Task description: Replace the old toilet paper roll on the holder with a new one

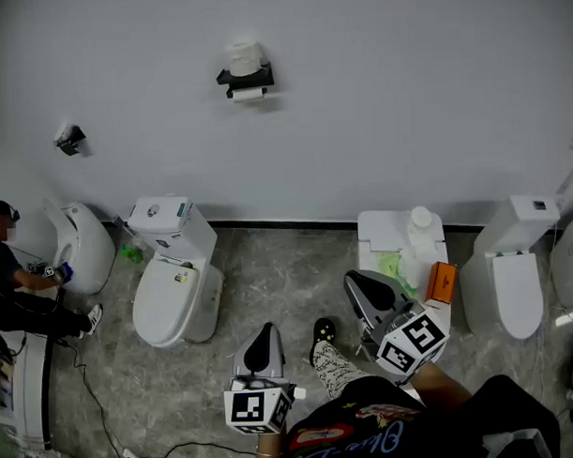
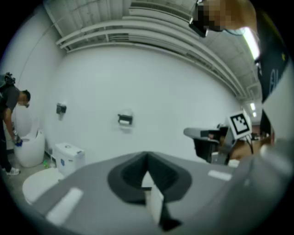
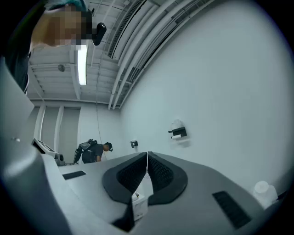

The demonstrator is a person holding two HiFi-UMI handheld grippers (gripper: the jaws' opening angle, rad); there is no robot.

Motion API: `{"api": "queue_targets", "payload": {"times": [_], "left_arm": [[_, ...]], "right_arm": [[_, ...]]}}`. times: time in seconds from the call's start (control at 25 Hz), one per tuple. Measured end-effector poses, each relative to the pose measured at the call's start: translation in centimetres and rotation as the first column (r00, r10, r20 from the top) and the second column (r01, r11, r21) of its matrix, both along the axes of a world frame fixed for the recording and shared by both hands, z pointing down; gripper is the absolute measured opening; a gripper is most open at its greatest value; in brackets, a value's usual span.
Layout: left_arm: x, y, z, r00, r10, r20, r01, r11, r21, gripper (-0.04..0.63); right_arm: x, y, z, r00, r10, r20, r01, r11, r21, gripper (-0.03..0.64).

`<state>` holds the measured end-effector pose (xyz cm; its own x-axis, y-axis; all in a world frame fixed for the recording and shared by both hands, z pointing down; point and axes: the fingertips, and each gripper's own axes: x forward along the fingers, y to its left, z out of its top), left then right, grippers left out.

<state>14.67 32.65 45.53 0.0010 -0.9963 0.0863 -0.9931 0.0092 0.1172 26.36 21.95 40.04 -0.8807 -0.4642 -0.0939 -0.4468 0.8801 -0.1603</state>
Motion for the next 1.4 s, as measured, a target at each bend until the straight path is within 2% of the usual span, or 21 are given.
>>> {"api": "queue_targets", "payload": {"times": [0.52, 0.68, 0.8, 0.92, 1.12, 1.28, 1.4], "left_arm": [[-12.9, -20.6, -3.3, 0.994, 0.067, 0.089, -0.066, 0.998, -0.015, -0.012], [-17.1, -25.1, -3.9, 0.993, 0.046, 0.112, -0.046, 0.999, 0.002, -0.012], [-19.2, -27.3, -3.3, 0.994, 0.058, 0.088, -0.057, 0.998, -0.011, -0.014], [-20.4, -30.3, -2.5, 0.99, 0.127, 0.059, -0.126, 0.992, -0.02, -0.014], [-22.9, -36.5, -3.0, 0.958, 0.28, 0.057, -0.28, 0.96, -0.012, -0.012], [-26.4, -39.7, -4.4, 0.936, 0.336, 0.106, -0.339, 0.941, 0.006, -0.014], [-28.8, -41.3, -4.2, 0.923, 0.373, 0.099, -0.376, 0.927, 0.012, -0.013]], "right_arm": [[-12.1, -20.6, -2.0, 0.998, 0.051, 0.024, -0.051, 0.999, 0.013, 0.014], [-15.8, -24.8, -3.2, 0.998, 0.057, 0.017, -0.058, 0.997, 0.051, 0.014], [-17.5, -26.0, -2.5, 0.998, 0.062, 0.012, -0.062, 0.998, 0.025, 0.014], [-18.7, -27.0, -1.6, 0.995, 0.103, -0.009, -0.103, 0.995, 0.009, 0.014], [-20.9, -30.7, -1.8, 0.974, 0.225, -0.023, -0.225, 0.974, -0.003, 0.014], [-24.0, -33.9, -2.8, 0.955, 0.297, -0.002, -0.297, 0.955, -0.014, 0.014], [-25.5, -35.6, -3.3, 0.934, 0.357, 0.002, -0.357, 0.934, 0.004, 0.014]]}}
